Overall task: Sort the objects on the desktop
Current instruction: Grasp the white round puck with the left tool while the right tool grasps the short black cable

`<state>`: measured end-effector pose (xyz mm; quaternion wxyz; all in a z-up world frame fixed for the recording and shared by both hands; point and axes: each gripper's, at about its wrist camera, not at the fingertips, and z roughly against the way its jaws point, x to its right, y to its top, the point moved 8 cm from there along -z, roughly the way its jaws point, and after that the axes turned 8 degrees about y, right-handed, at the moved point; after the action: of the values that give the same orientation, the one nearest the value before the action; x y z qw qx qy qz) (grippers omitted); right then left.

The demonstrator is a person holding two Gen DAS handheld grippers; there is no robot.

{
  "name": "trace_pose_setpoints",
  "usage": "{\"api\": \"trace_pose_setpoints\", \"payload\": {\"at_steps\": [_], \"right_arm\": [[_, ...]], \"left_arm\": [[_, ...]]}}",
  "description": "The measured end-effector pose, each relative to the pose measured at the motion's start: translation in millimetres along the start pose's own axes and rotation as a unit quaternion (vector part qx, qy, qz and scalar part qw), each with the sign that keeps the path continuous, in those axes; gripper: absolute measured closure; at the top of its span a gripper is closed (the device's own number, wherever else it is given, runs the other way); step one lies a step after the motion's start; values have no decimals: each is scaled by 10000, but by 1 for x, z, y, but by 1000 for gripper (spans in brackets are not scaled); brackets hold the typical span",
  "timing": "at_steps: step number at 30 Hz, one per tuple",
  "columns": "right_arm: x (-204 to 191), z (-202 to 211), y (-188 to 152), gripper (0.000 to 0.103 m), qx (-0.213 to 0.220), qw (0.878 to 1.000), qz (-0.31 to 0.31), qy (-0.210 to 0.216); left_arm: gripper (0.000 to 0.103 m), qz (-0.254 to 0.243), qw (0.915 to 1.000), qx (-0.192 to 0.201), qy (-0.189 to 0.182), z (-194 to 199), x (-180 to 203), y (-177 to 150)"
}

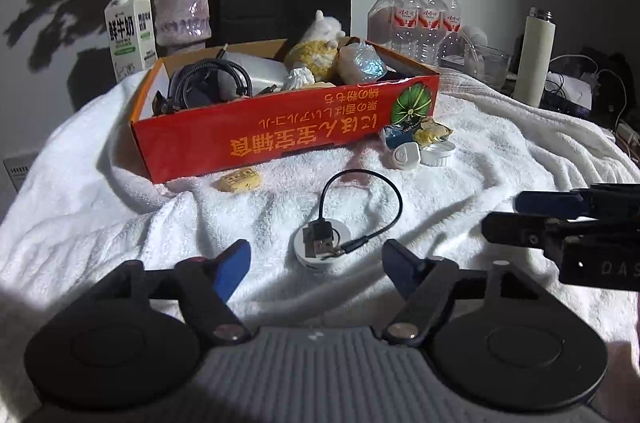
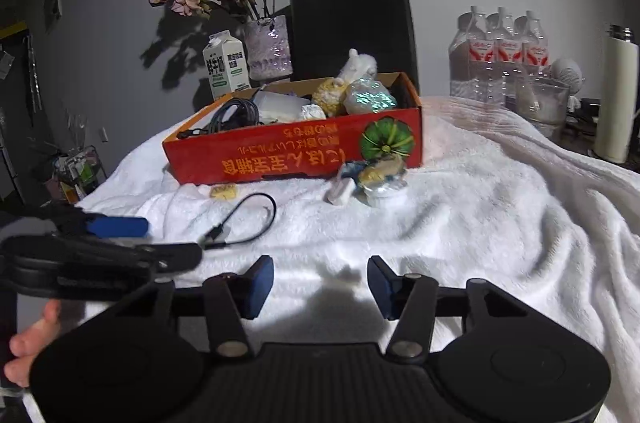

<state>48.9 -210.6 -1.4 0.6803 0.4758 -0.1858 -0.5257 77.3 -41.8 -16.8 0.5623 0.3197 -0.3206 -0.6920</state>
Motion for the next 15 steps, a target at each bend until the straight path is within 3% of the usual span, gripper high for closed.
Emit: {"api": "trace_pose_setpoints", "payload": {"at_steps": [6,8,9,13,15], "right_arm": [[-11,-54,26,62,-183,9992,-48,359],[-11,-78,30,78,-410,9979,-184,458],[-12,-88,29,99,-567,9972,-186,448],[-25,-95,39,101,-519,9971,-10,554],[-28,-90,45,101,-425,9970,-28,645]], "left_arm": [[29,170,9991,-129,-364,-9,-5,-1],[29,163,9989,-122,-412,-10,-4,-2],[30,174,9989,-147,-414,-12,-4,-2],[33,-37,9993,-189,-315,-23,4,-2],[51,-73,9993,-246,-285,-30,8,-2]]}}
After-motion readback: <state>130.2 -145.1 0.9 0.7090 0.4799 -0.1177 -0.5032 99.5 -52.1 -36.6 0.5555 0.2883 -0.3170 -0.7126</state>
